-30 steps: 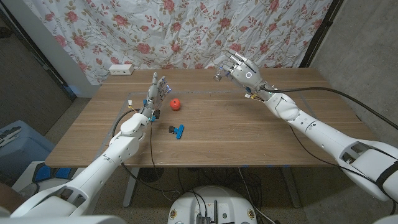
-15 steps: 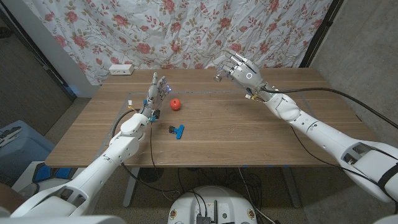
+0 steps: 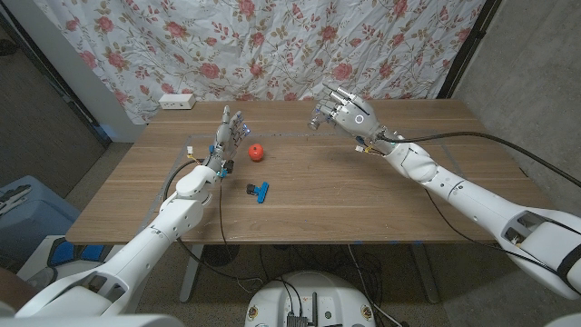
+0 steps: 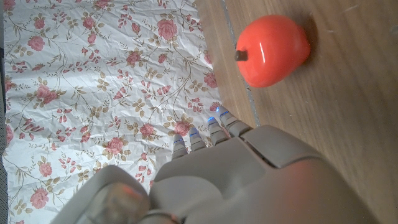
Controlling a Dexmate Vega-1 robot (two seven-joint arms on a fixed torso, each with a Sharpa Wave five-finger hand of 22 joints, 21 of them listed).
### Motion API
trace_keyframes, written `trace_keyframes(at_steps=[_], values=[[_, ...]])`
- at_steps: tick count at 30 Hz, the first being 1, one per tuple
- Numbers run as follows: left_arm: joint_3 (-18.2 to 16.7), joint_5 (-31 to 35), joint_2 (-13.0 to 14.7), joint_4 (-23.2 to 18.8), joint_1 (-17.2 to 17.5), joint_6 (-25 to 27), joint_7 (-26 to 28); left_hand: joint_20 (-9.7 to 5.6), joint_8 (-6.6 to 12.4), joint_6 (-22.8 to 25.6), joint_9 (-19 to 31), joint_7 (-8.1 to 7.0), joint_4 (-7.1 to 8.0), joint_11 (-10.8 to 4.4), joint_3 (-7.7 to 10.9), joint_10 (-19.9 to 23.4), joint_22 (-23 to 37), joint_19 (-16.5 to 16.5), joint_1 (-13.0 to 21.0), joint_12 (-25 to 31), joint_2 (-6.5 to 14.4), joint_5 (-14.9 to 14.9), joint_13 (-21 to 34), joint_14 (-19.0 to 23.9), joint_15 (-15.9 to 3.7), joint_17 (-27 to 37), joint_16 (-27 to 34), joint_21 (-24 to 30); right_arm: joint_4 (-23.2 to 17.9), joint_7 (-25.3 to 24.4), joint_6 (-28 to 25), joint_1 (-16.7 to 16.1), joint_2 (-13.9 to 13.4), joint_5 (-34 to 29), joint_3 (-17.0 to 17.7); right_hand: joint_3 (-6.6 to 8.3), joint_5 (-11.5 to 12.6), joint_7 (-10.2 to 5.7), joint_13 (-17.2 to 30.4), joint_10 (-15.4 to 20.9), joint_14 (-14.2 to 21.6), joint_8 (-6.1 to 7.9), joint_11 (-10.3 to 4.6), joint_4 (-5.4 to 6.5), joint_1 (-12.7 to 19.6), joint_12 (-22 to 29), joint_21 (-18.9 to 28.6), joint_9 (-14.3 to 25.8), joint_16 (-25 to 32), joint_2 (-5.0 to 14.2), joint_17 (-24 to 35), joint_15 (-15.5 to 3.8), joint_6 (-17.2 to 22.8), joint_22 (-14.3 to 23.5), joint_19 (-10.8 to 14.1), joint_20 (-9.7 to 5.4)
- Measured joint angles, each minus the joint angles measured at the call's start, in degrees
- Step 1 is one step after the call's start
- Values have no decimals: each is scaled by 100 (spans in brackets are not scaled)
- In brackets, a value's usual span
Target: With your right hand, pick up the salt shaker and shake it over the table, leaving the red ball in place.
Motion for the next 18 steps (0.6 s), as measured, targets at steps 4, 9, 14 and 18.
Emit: trace_keyframes(at_steps=[4, 9, 14, 18], values=[[0, 0, 0, 0, 0, 0, 1, 0, 0, 0, 0, 0, 0, 0, 0, 0, 0, 0, 0, 0, 0, 0, 0, 0, 0, 0, 0, 0, -38, 0, 46, -58, -18, 0, -48, 0, 0, 0, 0, 0, 0, 0, 0, 0, 0, -12, 0, 0, 0, 0, 0, 0, 0, 0, 0, 0], [0, 0, 0, 0, 0, 0, 3, 0, 0, 0, 0, 0, 0, 0, 0, 0, 0, 0, 0, 0, 0, 0, 0, 0, 0, 0, 0, 0, -66, 0, 98, -124, -26, 1, -89, 0, 0, 0, -1, 0, 1, 0, 0, 0, 0, -17, 0, 0, 0, 0, 0, -1, 0, 0, 0, 0], [0, 0, 0, -1, 0, 0, 5, 0, 0, 0, 0, 0, 0, 0, 0, 0, 0, 0, 0, 0, 0, 0, 0, 0, 0, 0, 0, 0, -96, 0, 143, -192, -35, 6, -128, 0, 0, -1, 22, 0, 32, 0, 0, 0, 0, -21, 0, 0, 0, 0, 26, -32, 0, 0, 0, 0], [0, 0, 0, -2, 0, 0, 6, 0, 0, 0, 0, 0, 0, 0, 0, 0, 0, 0, 0, 0, 0, 0, 0, 0, 0, 0, 0, 0, -125, 0, 172, -238, -41, 11, -136, 0, 0, -1, 24, -44, 32, 0, -1, 0, 0, -21, 0, 0, 0, 0, 28, -32, -1, 0, 0, 0]])
